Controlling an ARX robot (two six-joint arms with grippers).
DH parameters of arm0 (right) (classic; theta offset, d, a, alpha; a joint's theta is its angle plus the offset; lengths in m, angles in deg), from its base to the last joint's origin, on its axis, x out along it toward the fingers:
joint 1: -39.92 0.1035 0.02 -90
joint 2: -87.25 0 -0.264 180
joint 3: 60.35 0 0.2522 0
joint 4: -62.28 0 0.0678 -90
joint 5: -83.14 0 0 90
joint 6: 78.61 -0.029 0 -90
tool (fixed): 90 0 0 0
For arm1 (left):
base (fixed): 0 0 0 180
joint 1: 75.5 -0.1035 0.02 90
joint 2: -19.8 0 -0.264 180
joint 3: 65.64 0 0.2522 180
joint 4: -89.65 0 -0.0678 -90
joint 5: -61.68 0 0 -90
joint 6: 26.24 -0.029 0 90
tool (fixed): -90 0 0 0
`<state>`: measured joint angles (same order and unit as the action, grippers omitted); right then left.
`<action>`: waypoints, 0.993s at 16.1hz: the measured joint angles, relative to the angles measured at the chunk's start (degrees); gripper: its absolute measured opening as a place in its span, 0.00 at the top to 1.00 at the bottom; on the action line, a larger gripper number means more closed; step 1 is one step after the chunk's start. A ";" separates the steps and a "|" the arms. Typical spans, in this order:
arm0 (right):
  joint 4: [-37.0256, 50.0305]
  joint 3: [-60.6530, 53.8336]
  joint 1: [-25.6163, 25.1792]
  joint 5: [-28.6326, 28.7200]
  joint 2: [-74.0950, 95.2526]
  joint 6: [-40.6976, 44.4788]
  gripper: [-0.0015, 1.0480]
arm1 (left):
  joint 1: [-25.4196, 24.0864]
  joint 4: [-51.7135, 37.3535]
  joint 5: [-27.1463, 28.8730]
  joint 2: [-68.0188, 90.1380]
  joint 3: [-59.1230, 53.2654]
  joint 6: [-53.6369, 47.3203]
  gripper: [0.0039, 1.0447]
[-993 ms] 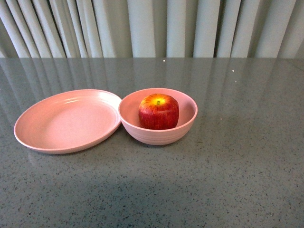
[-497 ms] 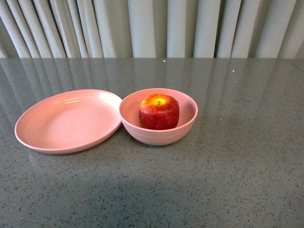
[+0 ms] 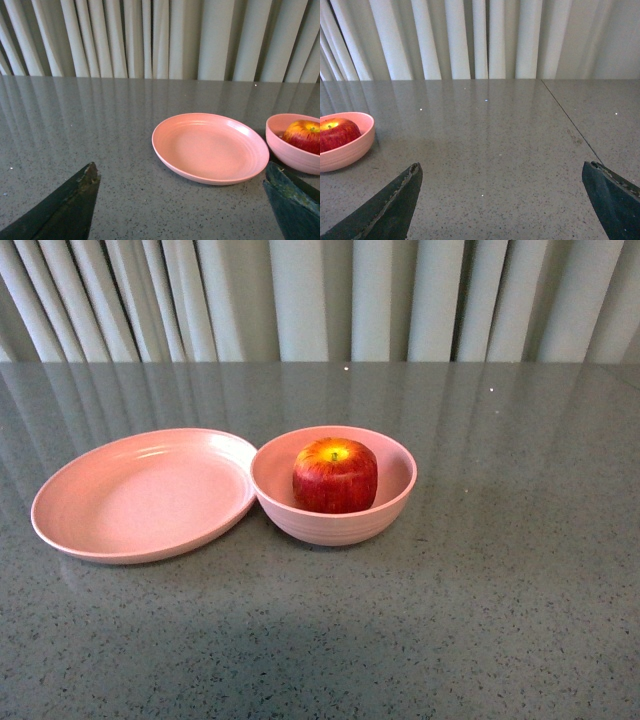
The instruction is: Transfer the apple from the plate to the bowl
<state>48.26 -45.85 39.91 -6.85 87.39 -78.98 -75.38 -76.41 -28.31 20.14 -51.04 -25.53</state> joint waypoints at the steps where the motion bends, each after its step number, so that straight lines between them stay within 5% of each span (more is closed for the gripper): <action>1: 0.00 0.00 0.00 0.00 0.00 0.02 0.06 | 0.00 0.00 0.00 0.00 0.00 -0.09 0.04; 16: 0.00 0.00 0.00 0.00 0.00 0.02 0.06 | 0.00 0.00 0.00 0.00 0.00 -0.09 0.06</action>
<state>48.26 -45.85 39.91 -6.85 87.39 -78.95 -75.38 -76.41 -28.31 20.14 -51.04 -25.62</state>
